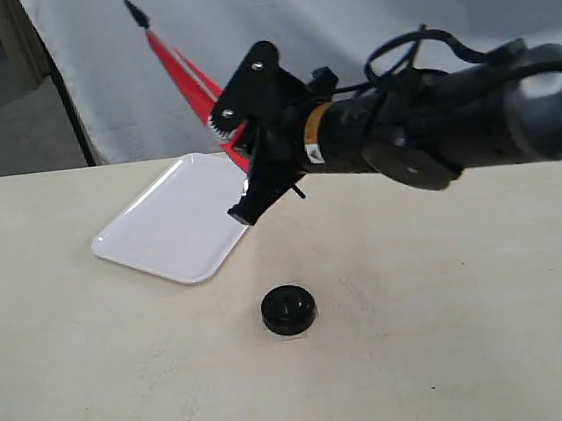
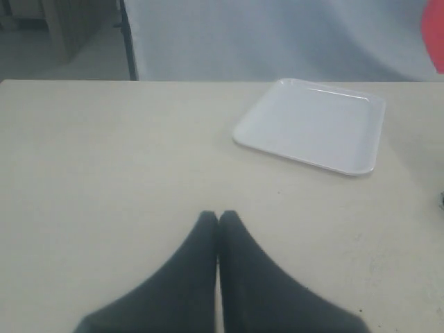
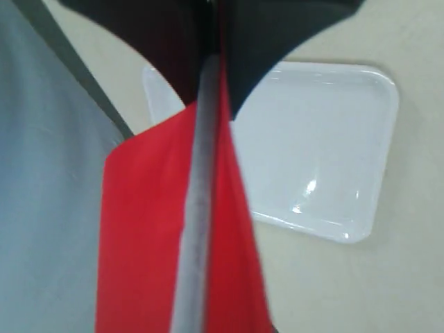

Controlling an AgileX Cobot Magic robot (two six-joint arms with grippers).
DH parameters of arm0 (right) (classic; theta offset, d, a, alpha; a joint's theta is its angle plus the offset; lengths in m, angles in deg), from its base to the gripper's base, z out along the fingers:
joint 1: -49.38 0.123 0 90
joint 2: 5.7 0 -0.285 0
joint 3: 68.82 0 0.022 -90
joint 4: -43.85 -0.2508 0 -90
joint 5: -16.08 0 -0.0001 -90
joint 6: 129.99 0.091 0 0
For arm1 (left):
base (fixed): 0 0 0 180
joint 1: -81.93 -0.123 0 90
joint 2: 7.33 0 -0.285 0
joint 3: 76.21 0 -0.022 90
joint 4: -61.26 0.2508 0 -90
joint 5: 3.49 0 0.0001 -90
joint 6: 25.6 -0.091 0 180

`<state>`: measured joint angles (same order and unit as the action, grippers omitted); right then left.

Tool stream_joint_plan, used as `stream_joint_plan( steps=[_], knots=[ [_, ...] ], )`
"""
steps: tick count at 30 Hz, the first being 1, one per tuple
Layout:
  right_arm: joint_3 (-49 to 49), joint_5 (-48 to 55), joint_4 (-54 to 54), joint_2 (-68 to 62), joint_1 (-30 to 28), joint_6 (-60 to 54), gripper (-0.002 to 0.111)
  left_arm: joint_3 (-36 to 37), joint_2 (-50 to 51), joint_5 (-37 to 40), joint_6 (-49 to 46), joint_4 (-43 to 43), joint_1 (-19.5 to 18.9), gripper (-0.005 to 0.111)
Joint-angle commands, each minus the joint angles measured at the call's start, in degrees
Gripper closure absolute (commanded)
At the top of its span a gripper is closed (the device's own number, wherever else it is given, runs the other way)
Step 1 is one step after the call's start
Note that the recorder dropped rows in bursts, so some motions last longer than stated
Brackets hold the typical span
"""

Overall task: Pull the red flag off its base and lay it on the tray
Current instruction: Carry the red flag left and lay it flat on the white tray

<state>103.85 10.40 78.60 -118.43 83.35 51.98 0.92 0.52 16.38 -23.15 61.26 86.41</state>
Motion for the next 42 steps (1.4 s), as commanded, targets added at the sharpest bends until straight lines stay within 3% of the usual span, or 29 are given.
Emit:
stream_joint_plan(
  steps=[1,7,15,25,34,36,38,39,41,42],
  knots=[
    [10.4,11.0,0.1,-7.0,1.6,-8.8,0.109,0.1,-0.1,-0.2,-0.1,0.0,0.3,0.107],
    [25.7,25.6,11.6,-19.6,4.8,-8.2,0.109,0.1,-0.1,-0.2,-0.1,0.0,0.3,0.107],
    [43.6,46.7,39.4,-37.0,12.9,8.1,0.109,0.1,-0.1,-0.2,-0.1,0.0,0.3,0.107],
    [65.5,58.2,46.5,-53.7,13.4,7.6,0.109,0.1,-0.1,-0.2,-0.1,0.0,0.3,0.107],
    [66.7,57.0,45.6,-54.7,13.6,9.9,0.109,0.1,-0.1,-0.2,-0.1,0.0,0.3,0.107],
    [66.7,57.2,45.6,-54.7,13.8,9.9,0.102,0.1,-0.1,-0.2,-0.1,0.0,0.3,0.107],
    [66.7,58.3,45.6,-54.6,14.2,9.9,0.077,0.1,-0.1,-0.2,-0.1,0.0,0.3,0.107],
    [66.7,59.1,45.6,-54.6,14.6,9.9,0.056,0.1,-0.1,-0.2,-0.1,0.0,0.3,0.107],
    [66.7,59.9,44.8,-54.4,15.4,9.9,0.033,0.1,-0.1,-0.2,-0.1,0.0,0.3,0.107],
    [66.7,60.1,44.3,-54.1,15.5,9.9,0.032,0.1,-0.1,-0.2,-0.1,0.0,0.3,0.107]
  ],
)
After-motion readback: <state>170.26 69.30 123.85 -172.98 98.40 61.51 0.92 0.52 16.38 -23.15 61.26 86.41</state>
